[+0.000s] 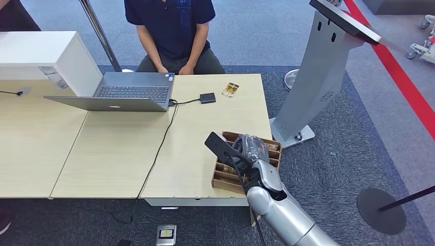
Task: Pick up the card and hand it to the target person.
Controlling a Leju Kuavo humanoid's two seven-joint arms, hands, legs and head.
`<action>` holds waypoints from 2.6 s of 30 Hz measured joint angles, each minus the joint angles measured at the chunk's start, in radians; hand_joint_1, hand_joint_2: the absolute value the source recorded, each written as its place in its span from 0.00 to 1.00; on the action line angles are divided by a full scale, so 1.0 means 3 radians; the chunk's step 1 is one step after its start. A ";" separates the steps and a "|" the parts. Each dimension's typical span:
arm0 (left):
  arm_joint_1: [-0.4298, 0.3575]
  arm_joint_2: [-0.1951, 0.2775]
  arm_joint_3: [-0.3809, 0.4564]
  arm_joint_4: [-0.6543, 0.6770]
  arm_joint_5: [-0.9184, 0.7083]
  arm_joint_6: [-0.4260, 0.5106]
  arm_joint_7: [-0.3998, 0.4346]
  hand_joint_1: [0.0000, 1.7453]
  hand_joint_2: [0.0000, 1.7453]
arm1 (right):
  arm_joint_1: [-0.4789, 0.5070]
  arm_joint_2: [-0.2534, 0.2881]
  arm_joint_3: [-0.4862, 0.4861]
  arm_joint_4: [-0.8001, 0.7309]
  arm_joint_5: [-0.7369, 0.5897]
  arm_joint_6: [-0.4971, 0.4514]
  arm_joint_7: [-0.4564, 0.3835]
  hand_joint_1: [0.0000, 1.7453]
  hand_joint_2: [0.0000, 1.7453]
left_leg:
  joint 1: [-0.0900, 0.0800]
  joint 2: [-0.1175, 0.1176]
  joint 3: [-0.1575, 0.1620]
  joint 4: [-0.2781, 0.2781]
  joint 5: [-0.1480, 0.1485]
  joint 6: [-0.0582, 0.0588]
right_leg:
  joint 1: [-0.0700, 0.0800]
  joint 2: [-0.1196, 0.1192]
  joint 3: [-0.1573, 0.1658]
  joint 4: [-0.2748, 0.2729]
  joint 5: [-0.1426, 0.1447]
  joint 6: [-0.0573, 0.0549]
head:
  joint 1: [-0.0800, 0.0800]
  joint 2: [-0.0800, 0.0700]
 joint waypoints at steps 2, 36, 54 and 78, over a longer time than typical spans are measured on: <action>0.0002 0.0000 0.0001 0.0000 0.0000 0.0000 -0.0002 0.00 1.00 | 0.0000 -0.0007 0.0001 -0.0017 0.0000 -0.0011 -0.0005 0.96 1.00 | 0.0000 0.0000 0.0000 0.0000 0.0000 0.0000 | 0.0000 0.0000 -0.0001 0.0000 0.0000 0.0000 | 0.0000 0.0000; 0.0031 0.0004 0.0011 0.0000 0.0019 -0.0005 -0.0229 0.00 1.00 | -0.0215 -0.0315 -0.0065 -0.1240 0.0156 -0.0350 -0.0385 0.95 1.00 | 0.0000 -0.0001 -0.0020 0.0001 0.0000 0.0000 | 0.0000 0.0000 -0.0019 0.0000 0.0000 0.0000 | 0.0000 0.0000; -0.0126 -0.0005 -0.0062 0.0000 0.0000 -0.0141 -0.0107 0.00 1.00 | -0.0854 0.0032 0.0026 -0.0366 0.0288 -0.0742 -0.1669 0.95 1.00 | 0.0001 -0.0003 -0.0026 0.0000 0.0003 0.0001 | 0.0000 -0.0001 -0.0019 0.0004 0.0001 0.0000 | -0.0001 0.0000; -0.0135 -0.0035 -0.0341 0.0000 0.0008 -0.0161 -0.0092 0.00 0.00 | -0.1576 0.0862 0.0163 0.2157 0.0247 -0.1144 -0.1904 0.00 1.00 | 0.0001 -0.0004 -0.0032 0.0001 0.0005 0.0001 | 0.0000 -0.0001 -0.0029 0.0004 0.0001 -0.0001 | -0.0001 0.0000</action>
